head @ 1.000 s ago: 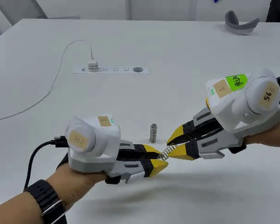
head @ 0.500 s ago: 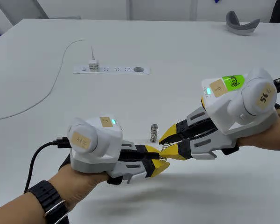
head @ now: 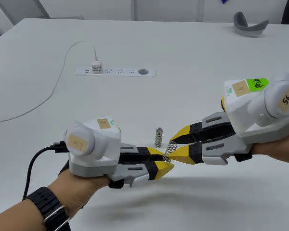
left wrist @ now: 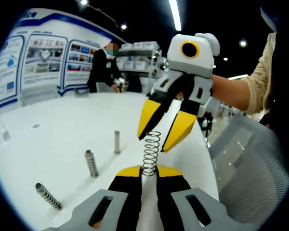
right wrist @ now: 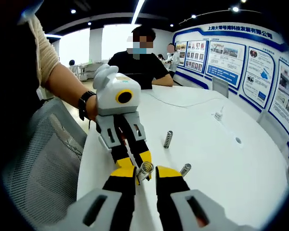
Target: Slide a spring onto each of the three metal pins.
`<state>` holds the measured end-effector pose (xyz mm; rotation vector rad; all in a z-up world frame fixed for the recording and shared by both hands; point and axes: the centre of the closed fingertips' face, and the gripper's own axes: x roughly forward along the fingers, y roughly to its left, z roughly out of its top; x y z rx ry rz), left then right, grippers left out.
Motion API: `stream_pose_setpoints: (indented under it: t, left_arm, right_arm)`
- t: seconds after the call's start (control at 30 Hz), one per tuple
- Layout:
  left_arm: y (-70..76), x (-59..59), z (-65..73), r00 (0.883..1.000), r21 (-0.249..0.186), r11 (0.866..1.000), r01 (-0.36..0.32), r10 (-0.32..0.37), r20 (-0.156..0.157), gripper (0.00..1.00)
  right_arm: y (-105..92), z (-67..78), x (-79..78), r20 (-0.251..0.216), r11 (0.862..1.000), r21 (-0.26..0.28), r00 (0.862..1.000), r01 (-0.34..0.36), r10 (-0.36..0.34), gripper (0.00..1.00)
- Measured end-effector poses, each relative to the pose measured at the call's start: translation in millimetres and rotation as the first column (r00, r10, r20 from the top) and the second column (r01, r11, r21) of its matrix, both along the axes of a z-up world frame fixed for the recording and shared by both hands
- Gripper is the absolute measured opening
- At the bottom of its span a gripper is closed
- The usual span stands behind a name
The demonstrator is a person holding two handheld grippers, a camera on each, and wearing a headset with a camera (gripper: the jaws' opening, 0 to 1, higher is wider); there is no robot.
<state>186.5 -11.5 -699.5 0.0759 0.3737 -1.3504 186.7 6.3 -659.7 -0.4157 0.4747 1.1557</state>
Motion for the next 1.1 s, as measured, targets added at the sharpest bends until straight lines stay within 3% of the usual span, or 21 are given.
stream_pose_setpoints:
  t: [0.27,0.73,0.87,1.1]
  left_arm:
    - [-1.5,1.8,2.4,1.0,-0.015,1.0,-0.01,0.01,-0.008,0.1]
    - [-0.4,2.0,5.0,1.0,-0.006,1.0,-0.023,0.023,0.01,0.1]
    - [-0.3,1.7,3.8,0.998,0.015,0.999,-0.029,0.029,0.056,0.11]
    - [1.7,4.7,6.0,0.996,0.012,0.999,-0.039,0.038,0.077,0.12]
  right_arm:
    - [6.2,6.1,2.3,0.001,0.999,0.044,1.0,0.006,-0.006,0.12]
    - [11.4,6.9,1.3,0.004,0.998,0.064,1.0,0.007,-0.007,0.12]
    - [11.1,6.0,0.6,0.006,0.998,0.055,1.0,0.008,-0.008,0.12]
    - [10.1,8.4,1.3,0.014,0.998,0.057,1.0,0.011,-0.012,0.12]
